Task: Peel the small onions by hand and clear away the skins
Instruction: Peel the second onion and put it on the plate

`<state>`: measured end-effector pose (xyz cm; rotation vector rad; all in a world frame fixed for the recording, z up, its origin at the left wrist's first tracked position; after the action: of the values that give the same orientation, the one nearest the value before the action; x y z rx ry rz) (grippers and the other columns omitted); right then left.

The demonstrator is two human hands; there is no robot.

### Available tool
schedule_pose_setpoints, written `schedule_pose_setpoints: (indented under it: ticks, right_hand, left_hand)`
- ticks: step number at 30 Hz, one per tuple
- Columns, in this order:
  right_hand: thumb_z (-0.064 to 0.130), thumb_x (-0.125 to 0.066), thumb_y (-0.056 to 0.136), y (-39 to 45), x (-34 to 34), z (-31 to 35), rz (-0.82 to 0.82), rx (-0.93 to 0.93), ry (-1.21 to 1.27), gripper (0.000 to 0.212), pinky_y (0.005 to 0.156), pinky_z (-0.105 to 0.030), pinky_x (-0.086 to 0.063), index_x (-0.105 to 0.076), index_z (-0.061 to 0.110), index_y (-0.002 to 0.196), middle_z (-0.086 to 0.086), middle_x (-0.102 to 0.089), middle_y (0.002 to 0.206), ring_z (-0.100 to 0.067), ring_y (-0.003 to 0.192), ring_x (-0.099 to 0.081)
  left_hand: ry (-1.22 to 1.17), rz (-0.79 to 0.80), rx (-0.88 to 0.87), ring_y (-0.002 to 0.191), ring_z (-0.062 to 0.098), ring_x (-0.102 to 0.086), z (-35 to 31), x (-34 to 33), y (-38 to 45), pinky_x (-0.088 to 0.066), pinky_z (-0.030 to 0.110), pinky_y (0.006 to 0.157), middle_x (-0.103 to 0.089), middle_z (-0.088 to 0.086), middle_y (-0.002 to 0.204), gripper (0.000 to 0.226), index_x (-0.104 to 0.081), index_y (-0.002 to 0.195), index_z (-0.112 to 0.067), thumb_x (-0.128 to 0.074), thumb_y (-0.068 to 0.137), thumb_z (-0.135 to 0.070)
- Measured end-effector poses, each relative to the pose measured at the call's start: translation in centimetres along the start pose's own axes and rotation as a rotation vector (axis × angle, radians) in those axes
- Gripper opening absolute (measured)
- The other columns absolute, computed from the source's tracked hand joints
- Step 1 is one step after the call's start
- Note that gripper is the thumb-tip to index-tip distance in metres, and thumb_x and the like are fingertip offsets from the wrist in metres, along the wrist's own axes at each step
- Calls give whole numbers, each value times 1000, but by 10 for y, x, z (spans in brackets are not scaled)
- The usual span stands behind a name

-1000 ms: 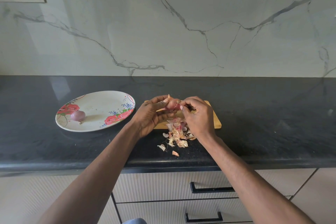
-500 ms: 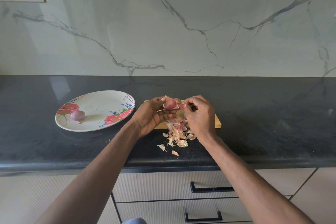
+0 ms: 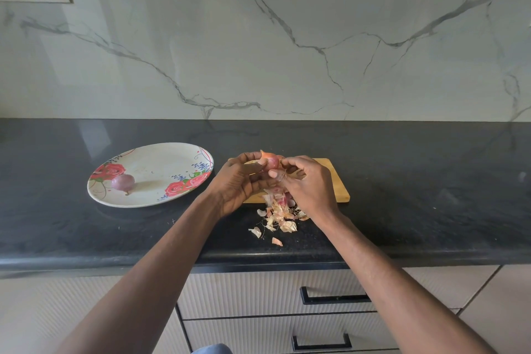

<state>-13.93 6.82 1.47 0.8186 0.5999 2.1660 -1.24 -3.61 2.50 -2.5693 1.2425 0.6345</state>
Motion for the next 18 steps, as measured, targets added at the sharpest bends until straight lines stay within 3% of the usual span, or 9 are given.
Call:
schedule_pose_setpoints:
  ticks: [4,8,14,18]
  right_hand:
    - [23,-84,81,0,0,-2,-26,-4,-23,26,76,-30,-58,-78,9,103,2,-74,94,-11,84,-68]
    - [17,-82,83,-1,1,-2,-13,20,-59,21,74,-35,-60,-79,9,102,0,-75,93,-13,84,-69]
    - [6,-77,86,-3,2,-1,-26,107,-80,10,72,-38,-61,-79,5,95,-3,-77,92,-14,83,-70]
    - [3,-74,86,-4,-1,-1,-15,116,-90,5,67,-37,-59,-78,6,86,-1,-74,83,-13,74,-67]
  left_hand:
    - [19,33,33,87,34,-73,2,-3,-1,-60,46,86,-71,24,100,35,-52,122,0,-63,89,0]
    - [6,39,21,83,33,-74,1,-3,-1,-63,44,80,-73,24,100,56,-46,129,-1,-70,78,0]
    - [-20,35,16,84,28,-75,0,-1,-1,-64,38,69,-74,22,99,42,-47,128,-2,-58,90,12]
    - [11,40,4,84,26,-75,1,0,0,-64,40,74,-74,19,98,36,-49,125,-1,-56,92,12]
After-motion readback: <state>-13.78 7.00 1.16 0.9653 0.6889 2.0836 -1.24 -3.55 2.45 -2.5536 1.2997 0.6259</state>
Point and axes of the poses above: each hand's wrist, its own y-axis towards the middle knuckle, its own x-axis out of the back of the hand, z = x × y, the point moved 2 cm from there along y, towards the middle knuckle
